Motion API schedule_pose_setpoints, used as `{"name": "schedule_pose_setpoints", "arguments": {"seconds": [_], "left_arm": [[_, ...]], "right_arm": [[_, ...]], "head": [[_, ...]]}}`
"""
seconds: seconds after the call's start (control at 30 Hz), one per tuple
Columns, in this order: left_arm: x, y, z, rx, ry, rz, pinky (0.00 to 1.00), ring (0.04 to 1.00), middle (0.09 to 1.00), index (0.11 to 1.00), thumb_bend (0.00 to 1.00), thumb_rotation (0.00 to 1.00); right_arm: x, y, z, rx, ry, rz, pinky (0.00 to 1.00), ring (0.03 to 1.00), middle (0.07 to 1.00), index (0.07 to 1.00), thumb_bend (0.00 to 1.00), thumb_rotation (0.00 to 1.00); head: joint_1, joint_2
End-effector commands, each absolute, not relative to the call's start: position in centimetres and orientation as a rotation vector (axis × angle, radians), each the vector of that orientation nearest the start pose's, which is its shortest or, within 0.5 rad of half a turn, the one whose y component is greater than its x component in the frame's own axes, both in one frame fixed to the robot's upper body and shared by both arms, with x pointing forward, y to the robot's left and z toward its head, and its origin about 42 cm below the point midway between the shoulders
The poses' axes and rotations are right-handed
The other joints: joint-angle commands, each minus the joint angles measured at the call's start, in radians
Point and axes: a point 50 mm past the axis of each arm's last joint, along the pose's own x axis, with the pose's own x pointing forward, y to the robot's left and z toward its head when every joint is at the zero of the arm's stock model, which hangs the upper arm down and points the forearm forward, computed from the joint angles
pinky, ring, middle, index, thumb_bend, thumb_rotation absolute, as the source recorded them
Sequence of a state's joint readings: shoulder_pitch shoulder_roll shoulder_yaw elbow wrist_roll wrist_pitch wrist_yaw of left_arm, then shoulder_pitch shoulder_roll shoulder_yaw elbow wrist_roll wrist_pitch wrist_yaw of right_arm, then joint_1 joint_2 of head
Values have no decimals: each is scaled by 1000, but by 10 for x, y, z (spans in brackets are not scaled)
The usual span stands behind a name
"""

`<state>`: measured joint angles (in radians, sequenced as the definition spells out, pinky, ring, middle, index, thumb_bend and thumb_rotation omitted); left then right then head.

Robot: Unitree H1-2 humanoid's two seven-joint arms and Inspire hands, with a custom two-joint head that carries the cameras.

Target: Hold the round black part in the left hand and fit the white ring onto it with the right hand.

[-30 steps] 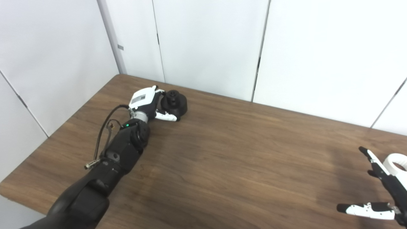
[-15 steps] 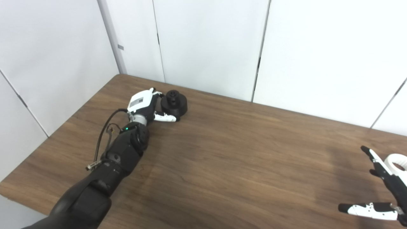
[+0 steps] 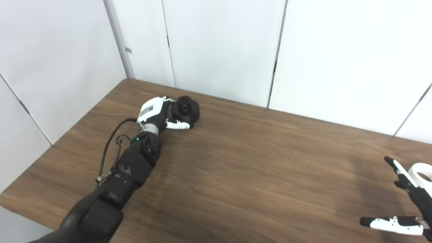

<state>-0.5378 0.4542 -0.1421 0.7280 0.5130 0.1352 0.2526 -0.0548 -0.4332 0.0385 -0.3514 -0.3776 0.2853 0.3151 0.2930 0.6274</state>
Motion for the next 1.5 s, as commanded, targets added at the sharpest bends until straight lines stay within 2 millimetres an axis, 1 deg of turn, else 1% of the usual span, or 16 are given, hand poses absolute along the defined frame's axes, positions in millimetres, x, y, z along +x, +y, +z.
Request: {"name": "schedule_pose_setpoints", "arguments": {"seconds": [0.0,0.07,0.13,0.27,0.43,0.53,0.6,0.67,0.7,0.73,0.83,0.97,1.1,1.2,1.33,1.47], "left_arm": [[454,373,147,1040,136,270,899,975,943,753,1000,330],[455,372,145,1028,130,266,893,972,943,752,1000,331],[455,371,144,1013,128,261,927,985,948,755,1000,331],[457,370,143,981,121,259,947,989,947,737,1000,300],[456,370,143,948,95,275,930,972,929,658,988,231],[456,369,143,935,87,288,907,964,922,609,941,174],[455,368,142,931,82,289,924,964,923,581,898,129],[454,368,140,923,77,292,932,962,919,566,887,107],[454,367,140,919,77,293,947,966,920,521,672,82],[454,367,139,916,76,293,953,967,921,506,600,73],[453,367,137,913,71,289,956,966,919,491,532,64],[450,367,133,910,64,266,956,962,923,489,524,63],[448,365,128,910,59,240,919,944,907,488,524,64],[443,364,122,900,42,202,936,958,910,488,524,63],[439,359,116,884,42,134,992,976,927,488,524,65],[432,350,113,875,26,44,969,988,948,488,524,64]], "right_arm": [[290,-303,220,-831,-90,214,927,1000,1000,1000,881,213],[291,-303,220,-837,-94,216,922,1000,1000,1000,880,219],[291,-304,219,-834,-93,213,914,1000,1000,1000,885,226],[291,-303,219,-837,-91,212,911,1000,1000,1000,888,233],[291,-304,219,-832,-90,211,917,1000,1000,1000,889,249],[291,-303,219,-835,-90,211,921,1000,1000,1000,886,248],[291,-302,219,-836,-87,211,925,1000,1000,1000,881,247],[290,-302,220,-840,-86,212,919,1000,1000,1000,879,253],[290,-302,220,-841,-86,212,914,1000,1000,1000,877,248],[290,-303,220,-841,-86,211,912,1000,1000,1000,877,246],[290,-302,221,-840,-83,211,911,1000,1000,1000,876,249],[290,-302,221,-844,-86,211,907,1000,1000,1000,875,262],[291,-303,221,-838,-89,209,906,1000,1000,1000,873,252],[291,-302,221,-839,-96,210,900,1000,1000,1000,876,262],[292,-302,222,-840,-98,210,904,1000,1000,1000,880,273],[293,-302,222,-842,-101,210,893,1000,1000,1000,878,246]], "head": [[0,0],[-1,1],[-2,2],[-1,3],[-1,4],[-1,4],[-1,4],[0,11],[0,11],[0,11],[-3,13],[-3,13],[-6,20],[-6,20],[-9,21],[-12,25]]}}
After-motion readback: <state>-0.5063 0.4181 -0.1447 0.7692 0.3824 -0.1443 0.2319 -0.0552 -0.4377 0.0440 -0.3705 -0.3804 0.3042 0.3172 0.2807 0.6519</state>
